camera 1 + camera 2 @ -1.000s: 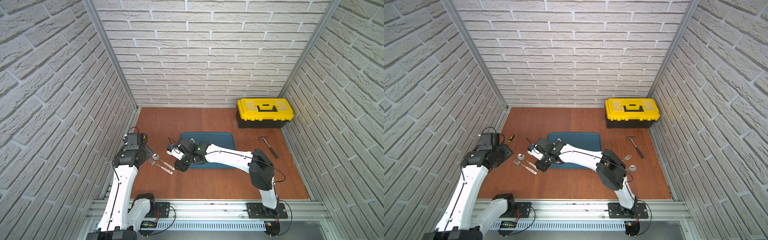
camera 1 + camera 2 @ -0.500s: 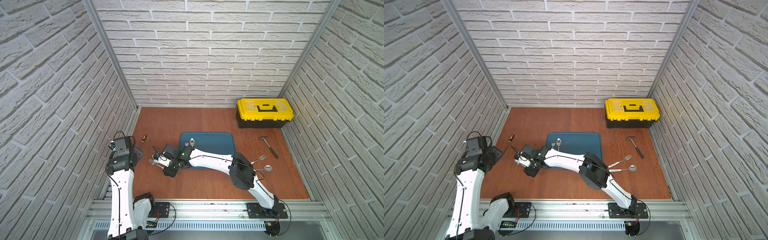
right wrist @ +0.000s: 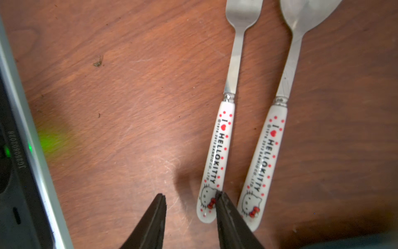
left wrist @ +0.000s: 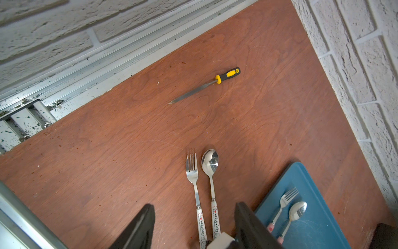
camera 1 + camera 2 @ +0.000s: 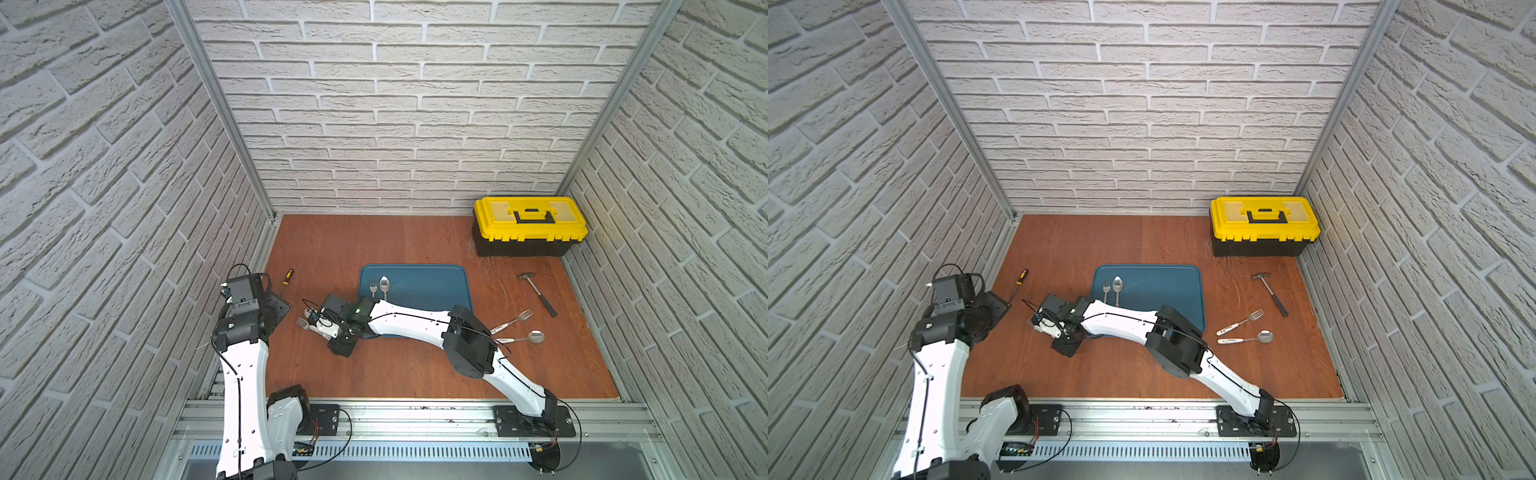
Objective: Set the spoon and fork side by side
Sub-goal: Pick up the fork at the center of the board.
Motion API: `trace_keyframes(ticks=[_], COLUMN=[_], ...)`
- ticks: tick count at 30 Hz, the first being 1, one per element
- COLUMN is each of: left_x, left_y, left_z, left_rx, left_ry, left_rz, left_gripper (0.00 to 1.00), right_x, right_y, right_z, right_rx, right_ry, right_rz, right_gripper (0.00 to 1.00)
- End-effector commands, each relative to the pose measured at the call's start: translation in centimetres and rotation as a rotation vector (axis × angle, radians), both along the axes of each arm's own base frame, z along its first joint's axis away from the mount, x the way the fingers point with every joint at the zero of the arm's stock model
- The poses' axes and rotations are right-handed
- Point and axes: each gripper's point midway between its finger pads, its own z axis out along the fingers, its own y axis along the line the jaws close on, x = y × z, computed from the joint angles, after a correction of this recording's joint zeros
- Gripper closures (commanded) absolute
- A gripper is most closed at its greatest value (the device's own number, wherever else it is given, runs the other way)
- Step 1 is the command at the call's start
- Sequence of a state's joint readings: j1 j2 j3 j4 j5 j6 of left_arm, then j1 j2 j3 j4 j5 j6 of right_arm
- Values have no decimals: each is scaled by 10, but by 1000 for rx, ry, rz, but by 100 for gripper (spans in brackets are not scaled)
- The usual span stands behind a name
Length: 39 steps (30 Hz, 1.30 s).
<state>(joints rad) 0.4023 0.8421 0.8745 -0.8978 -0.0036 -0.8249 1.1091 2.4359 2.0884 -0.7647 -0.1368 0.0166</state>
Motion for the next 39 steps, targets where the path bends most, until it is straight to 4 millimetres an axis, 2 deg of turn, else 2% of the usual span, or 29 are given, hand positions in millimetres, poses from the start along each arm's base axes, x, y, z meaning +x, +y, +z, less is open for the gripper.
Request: trace_keyframes(ticks=[1, 9, 21, 24, 33, 39], left_x=[2, 1, 1, 0, -1, -1], left_y=[1, 0, -1, -1, -1, -1], left_z=[1, -2, -4, -4, -5, -4], left_rx=[15, 11, 14, 16, 25, 27], left_ry=[-21, -21, -16, -15, -14, -13], left_rz=[-12, -18, -27, -31, -39, -40], left_gripper=[36, 36, 35, 35, 35, 35], right_x=[-2, 7, 6, 7, 0, -3], right_y=[2, -8, 3, 0, -10, -8], right_z=[-4, -10, -12, -16, -27, -20], right_rx=[-8, -71, -44, -62, -136, -122], right_ry=[3, -35, -14, -19, -43, -47], right_rz=[17, -23, -24, -29, -12, -16], right_gripper=[59, 66, 67, 67, 76, 85])
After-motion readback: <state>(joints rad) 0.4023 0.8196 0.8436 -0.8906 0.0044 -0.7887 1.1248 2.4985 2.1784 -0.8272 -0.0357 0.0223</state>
